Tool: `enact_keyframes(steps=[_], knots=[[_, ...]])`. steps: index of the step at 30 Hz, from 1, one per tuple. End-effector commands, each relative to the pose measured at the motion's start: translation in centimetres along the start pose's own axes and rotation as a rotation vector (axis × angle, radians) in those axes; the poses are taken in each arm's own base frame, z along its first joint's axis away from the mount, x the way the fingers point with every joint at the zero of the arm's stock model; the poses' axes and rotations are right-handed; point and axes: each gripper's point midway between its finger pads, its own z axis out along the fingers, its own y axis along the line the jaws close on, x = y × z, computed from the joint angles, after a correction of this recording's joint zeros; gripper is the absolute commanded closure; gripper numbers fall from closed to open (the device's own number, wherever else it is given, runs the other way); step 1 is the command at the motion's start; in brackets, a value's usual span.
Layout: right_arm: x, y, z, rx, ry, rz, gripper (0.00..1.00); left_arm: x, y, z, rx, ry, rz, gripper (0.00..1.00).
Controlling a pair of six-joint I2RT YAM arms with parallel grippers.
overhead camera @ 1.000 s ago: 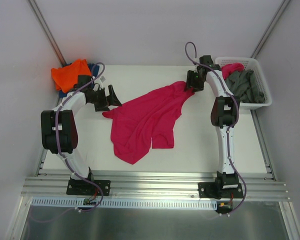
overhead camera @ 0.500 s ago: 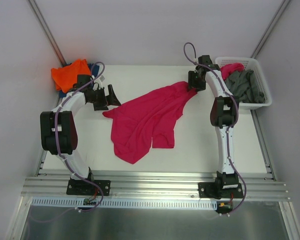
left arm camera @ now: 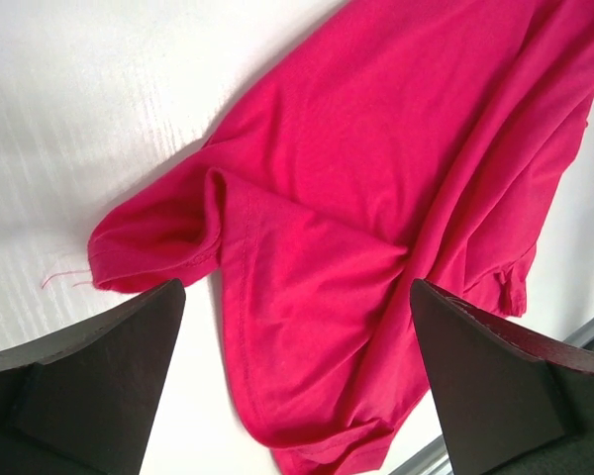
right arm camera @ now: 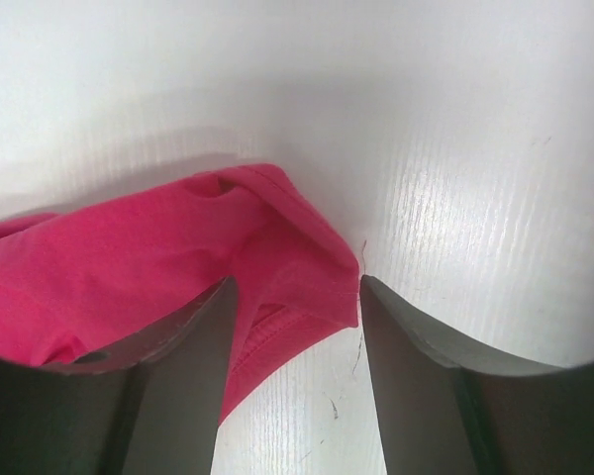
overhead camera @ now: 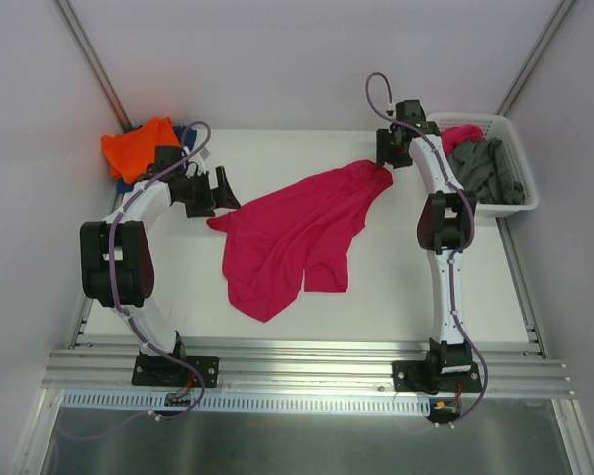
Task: Fold and stack the t-shirts
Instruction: Flatten the tshirt out
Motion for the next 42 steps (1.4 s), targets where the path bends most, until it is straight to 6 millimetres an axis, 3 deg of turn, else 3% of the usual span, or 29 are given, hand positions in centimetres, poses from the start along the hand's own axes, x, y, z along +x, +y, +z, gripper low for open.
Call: enact_keyframes(steps=[1, 5, 12, 19, 22, 29, 37, 42], knots=[[-4.4, -0.4, -4.5, 0.011, -0.132, -0.011, 0.43, -1.4, -1.5, -0.5, 0.002, -0.028, 0.072, 0.01], [-1.9, -1.6, -2.4, 0.016, -0.052, 0.015, 0.43, -1.4, -2.7, -0.2, 0.005, -0.027, 0.111, 0.01], [-1.7, -2.3, -1.8, 0.01, -0.046, 0.047, 0.41, -0.8, -2.5, -0.1, -0.02, -0.017, 0.118, 0.01], [2.1, -0.8, -0.9, -0.092, 0.082, 0.12, 0.39, -1.4, -2.1, 0.4, -0.037, -0.021, 0.116, 0.01], [1.9, -0.6, -1.1, -0.106, 0.083, 0.118, 0.4, -1.4, -1.8, 0.5, -0.042, -0.017, 0.11, 0.01], [2.4, -0.3, -1.0, -0.13, 0.098, 0.121, 0.54, -1.8, -0.9, 0.7, -0.049, -0.019, 0.08, 0.01], [2.2, -0.5, -0.9, -0.13, 0.094, 0.135, 0.55, -1.6, -1.5, -0.1, -0.036, -0.03, 0.077, 0.01], [2.2, -0.8, -0.8, -0.117, 0.093, 0.143, 0.74, -1.6, -1.7, -0.8, -0.042, -0.044, 0.092, 0.01]])
